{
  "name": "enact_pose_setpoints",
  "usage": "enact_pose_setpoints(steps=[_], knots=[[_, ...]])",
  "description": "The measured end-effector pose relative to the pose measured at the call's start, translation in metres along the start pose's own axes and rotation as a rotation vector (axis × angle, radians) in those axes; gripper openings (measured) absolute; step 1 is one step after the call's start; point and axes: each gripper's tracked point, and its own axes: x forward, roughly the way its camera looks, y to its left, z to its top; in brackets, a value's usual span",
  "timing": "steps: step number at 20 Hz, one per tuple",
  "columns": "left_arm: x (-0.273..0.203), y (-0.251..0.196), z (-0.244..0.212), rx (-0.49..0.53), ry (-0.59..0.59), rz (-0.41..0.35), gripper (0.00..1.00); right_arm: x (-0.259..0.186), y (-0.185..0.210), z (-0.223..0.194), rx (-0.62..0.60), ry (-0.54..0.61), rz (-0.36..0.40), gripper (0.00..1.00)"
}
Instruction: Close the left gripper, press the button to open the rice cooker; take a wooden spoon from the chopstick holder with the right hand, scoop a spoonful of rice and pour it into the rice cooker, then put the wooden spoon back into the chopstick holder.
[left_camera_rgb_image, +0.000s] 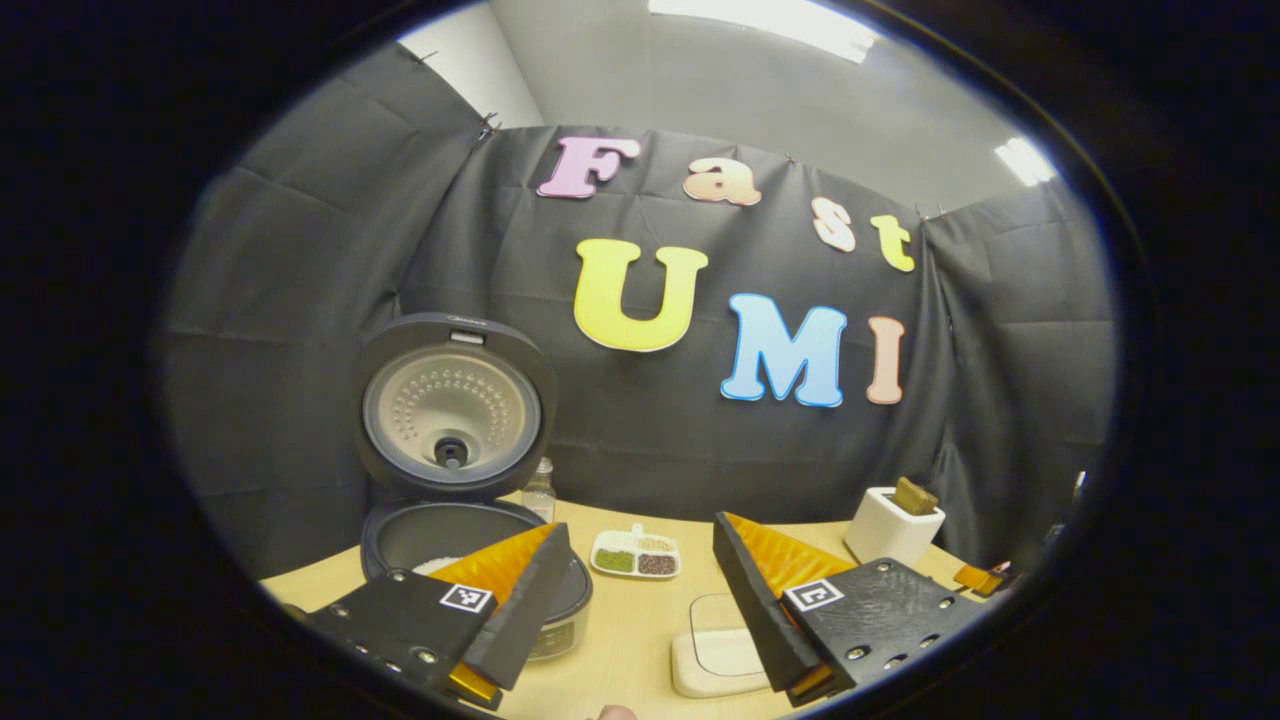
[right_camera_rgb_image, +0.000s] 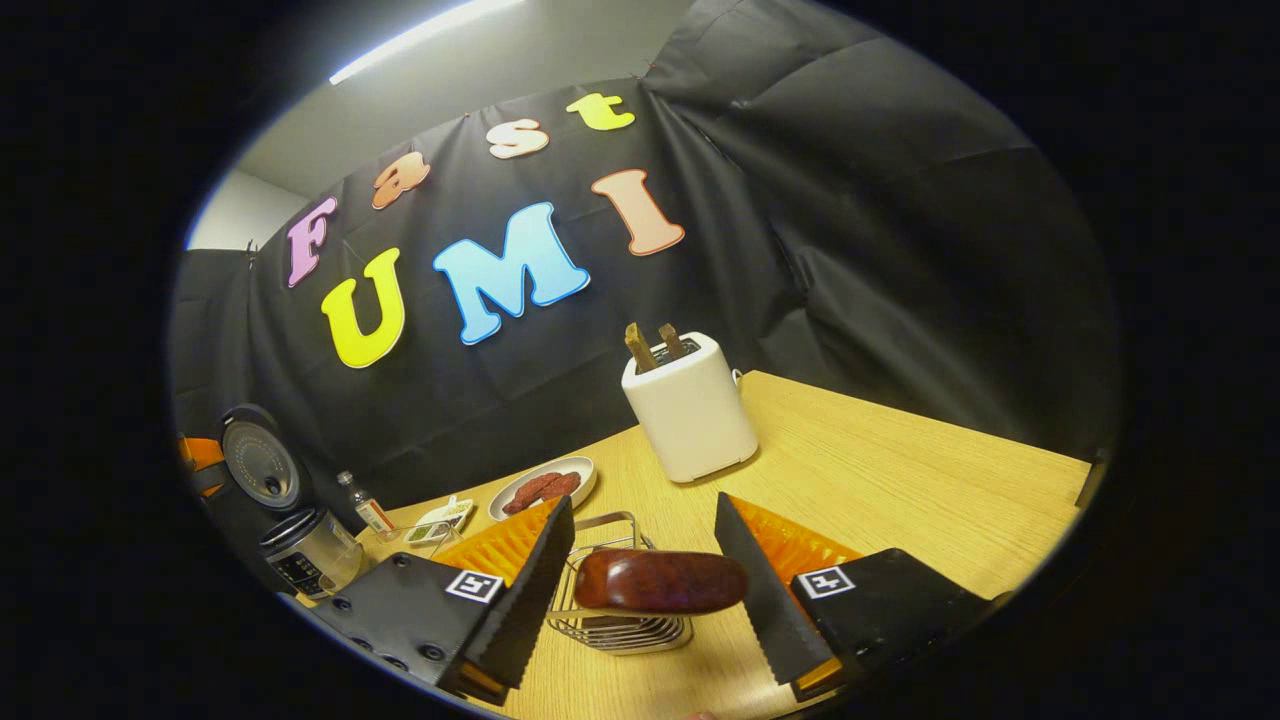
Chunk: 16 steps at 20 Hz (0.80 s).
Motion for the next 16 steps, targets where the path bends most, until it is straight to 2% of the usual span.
enact_pose_setpoints(steps=[1,3,4,6,7,8,9,10,16], knots=[[-0.001,0.004,0.001,0.0,-0.001,0.005,0.9,0.001,0.002,0.001,-0.004,-0.011,0.0,0.87],[-0.002,0.01,0.001,-0.003,-0.003,0.017,0.9,0.0,0.007,0.005,0.01,-0.028,0.0,0.55],[-0.003,0.015,0.0,-0.007,-0.004,0.023,0.9,0.001,0.011,0.008,0.021,-0.027,0.004,0.36],[-0.004,0.02,-0.003,-0.016,0.003,0.029,0.89,0.005,0.02,0.008,0.035,-0.024,0.028,0.36],[-0.004,0.023,-0.003,-0.02,0.005,0.033,0.9,0.009,0.019,0.015,0.056,-0.034,0.016,0.33],[-0.006,0.028,-0.005,-0.024,0.006,0.038,0.9,0.007,0.025,0.014,0.051,-0.034,0.022,0.26],[-0.008,0.031,-0.006,-0.028,0.008,0.04,0.9,0.01,0.028,0.016,0.042,-0.032,0.025,0.27],[-0.008,0.036,-0.008,-0.033,0.009,0.044,0.9,0.017,0.03,0.017,0.041,-0.037,0.023,0.23],[-0.013,0.063,-0.011,-0.062,0.001,0.078,0.89,0.022,0.044,0.055,0.01,-0.103,0.032,0.24]])
